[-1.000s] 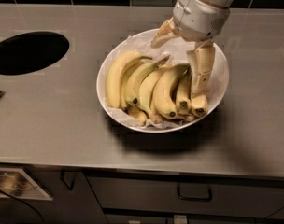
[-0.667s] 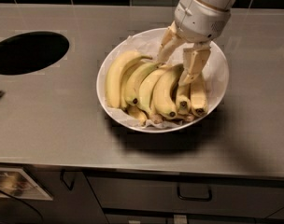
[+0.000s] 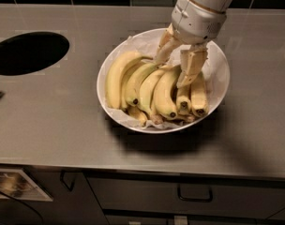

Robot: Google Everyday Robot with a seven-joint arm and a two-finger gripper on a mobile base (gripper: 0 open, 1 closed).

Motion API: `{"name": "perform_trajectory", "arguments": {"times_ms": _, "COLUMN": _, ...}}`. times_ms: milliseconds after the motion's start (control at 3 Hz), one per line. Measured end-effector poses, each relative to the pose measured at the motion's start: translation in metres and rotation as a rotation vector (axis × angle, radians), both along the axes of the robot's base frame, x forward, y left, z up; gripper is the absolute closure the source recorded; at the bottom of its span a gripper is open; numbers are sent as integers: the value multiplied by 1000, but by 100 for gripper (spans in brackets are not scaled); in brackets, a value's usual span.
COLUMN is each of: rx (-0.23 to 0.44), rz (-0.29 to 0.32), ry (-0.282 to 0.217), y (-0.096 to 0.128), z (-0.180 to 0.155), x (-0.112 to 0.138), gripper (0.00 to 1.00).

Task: Pick banana from white bowl

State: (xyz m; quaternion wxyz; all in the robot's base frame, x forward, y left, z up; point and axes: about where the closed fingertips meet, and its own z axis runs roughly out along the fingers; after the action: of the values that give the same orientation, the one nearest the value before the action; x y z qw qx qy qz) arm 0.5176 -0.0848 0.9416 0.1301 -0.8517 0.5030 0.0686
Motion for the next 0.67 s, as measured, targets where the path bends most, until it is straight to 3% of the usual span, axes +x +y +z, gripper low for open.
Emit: {"name": "perform_trajectory", "arguments": {"times_ms": 667, "rx": -15, "rz": 5, "ry": 38, "y": 4, "z": -6, "x": -3, "gripper": 42}}
